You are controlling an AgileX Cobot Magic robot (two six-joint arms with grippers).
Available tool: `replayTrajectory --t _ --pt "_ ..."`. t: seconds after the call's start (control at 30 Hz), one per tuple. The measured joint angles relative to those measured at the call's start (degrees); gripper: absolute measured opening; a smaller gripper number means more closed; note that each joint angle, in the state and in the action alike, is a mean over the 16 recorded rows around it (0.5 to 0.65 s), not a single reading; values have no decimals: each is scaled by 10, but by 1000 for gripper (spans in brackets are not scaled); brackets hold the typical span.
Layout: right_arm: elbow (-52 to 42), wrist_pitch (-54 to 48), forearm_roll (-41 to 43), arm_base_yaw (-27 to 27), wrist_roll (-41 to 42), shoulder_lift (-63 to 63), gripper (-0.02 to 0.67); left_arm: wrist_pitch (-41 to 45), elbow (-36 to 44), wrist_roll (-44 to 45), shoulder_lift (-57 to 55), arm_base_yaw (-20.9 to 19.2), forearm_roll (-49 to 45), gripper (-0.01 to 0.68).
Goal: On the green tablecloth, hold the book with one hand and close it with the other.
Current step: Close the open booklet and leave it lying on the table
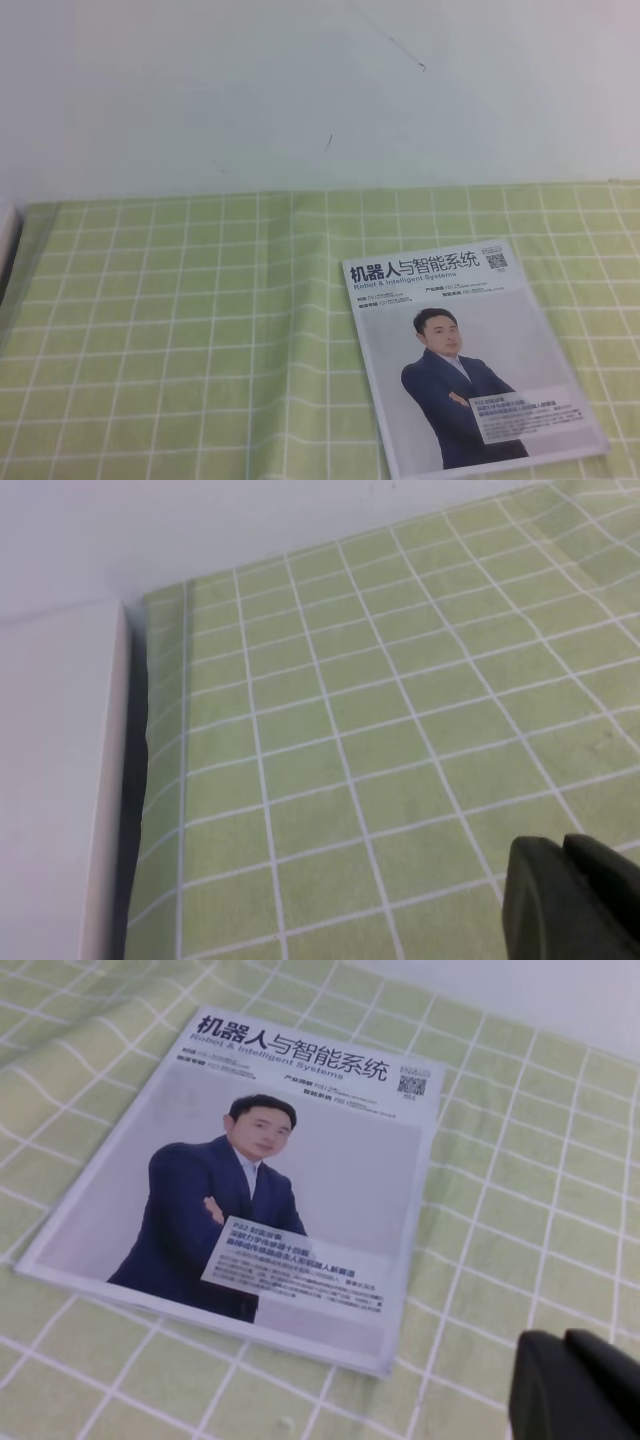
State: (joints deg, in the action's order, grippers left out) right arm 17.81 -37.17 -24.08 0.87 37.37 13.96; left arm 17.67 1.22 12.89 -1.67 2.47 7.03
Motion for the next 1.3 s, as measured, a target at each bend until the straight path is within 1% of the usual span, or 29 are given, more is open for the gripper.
replayTrajectory --t 0.3,0.43,0.57,0.8,0.93,1.03,1.13,1.3 --pt "-1 1 -1 0 0 -56 -3 0 0 2 0 0 1 -3" --pt "-13 23 -2 0 -1 -90 -3 0 0 2 0 -1 1 -3" --pt "-40 82 -5 0 -10 -119 -3 0 0 3 0 -1 1 -3" --pt "-117 234 -31 6 -37 -143 -3 0 0 3 0 -1 1 -3" --pt "-158 313 -62 11 -38 -147 -3 0 0 3 0 -1 1 -3" --pt "-179 351 -100 15 -21 -147 -3 0 0 3 0 -1 1 -3" --pt "-190 369 -151 19 17 -147 -3 0 0 3 0 -1 2 -3" --pt "-194 377 -241 23 103 -147 -3 0 0 3 0 -1 2 -3"
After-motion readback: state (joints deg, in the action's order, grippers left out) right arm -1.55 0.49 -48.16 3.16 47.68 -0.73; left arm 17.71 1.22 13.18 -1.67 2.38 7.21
